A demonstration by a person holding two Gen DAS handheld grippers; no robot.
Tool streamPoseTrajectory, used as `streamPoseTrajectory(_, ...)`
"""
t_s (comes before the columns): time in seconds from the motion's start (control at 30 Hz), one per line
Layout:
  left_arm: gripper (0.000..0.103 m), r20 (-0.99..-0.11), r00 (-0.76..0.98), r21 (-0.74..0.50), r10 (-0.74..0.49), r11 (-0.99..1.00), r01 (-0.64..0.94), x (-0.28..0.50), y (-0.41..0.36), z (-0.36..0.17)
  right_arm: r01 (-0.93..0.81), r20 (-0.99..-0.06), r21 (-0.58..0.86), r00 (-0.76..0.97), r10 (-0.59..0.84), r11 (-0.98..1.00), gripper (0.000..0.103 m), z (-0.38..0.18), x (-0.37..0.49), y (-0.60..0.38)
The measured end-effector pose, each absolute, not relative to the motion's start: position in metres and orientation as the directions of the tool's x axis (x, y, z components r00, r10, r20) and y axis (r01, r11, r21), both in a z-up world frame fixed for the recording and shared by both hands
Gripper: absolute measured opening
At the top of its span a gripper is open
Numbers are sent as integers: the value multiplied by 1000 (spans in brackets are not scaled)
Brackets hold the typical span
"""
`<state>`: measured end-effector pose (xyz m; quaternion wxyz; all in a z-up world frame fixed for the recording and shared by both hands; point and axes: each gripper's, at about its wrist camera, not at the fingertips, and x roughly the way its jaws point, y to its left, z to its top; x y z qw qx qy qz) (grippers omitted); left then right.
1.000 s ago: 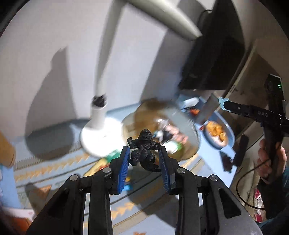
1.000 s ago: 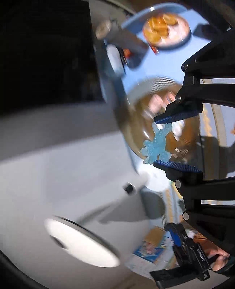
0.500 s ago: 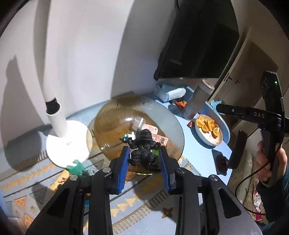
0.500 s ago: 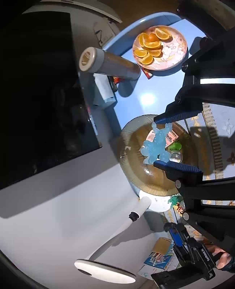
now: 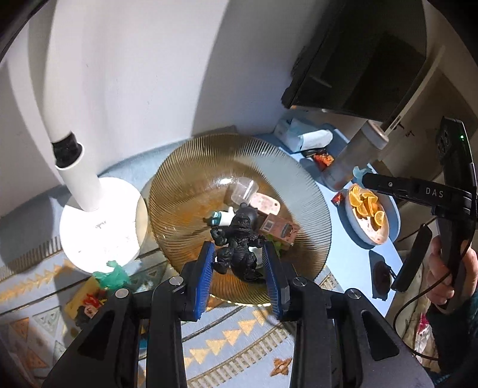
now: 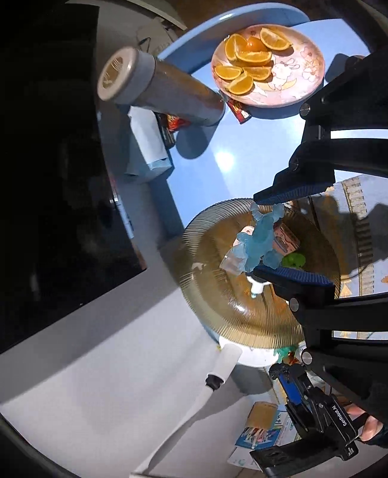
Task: Organize rigid objects
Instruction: 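Carry figure and jelly toy over the amber plate and release both onto it, then move both open tools back over the cluttered rug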
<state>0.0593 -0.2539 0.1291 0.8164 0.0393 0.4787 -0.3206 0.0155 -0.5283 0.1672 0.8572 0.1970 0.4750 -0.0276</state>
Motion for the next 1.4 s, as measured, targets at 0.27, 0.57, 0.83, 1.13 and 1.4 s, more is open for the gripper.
streamPoseTrajectory(0.27,30,-837,302,-232,-456,796,558,89,-268,106,221,-871,272,470,142,936,40,139,52,-527)
streamPoseTrajectory(0.57,90,-879,260,-217,-399,822,527,107,-277,82,247,-890,271,431,145,931,75,126,69,-539)
streamPoseTrajectory(0.83,90,-893,259,-217,-367,857,468,70,-239,79,266,-876,321,449,178,909,75,135,51,-539)
streamPoseTrajectory(1.13,90,-879,321,-247,-353,912,328,41,-173,96,223,-866,349,449,222,910,80,149,25,-502)
streamPoseTrajectory(1.4,90,-877,421,-124,-233,954,271,27,-118,116,213,-853,396,445,272,893,83,151,5,-472)
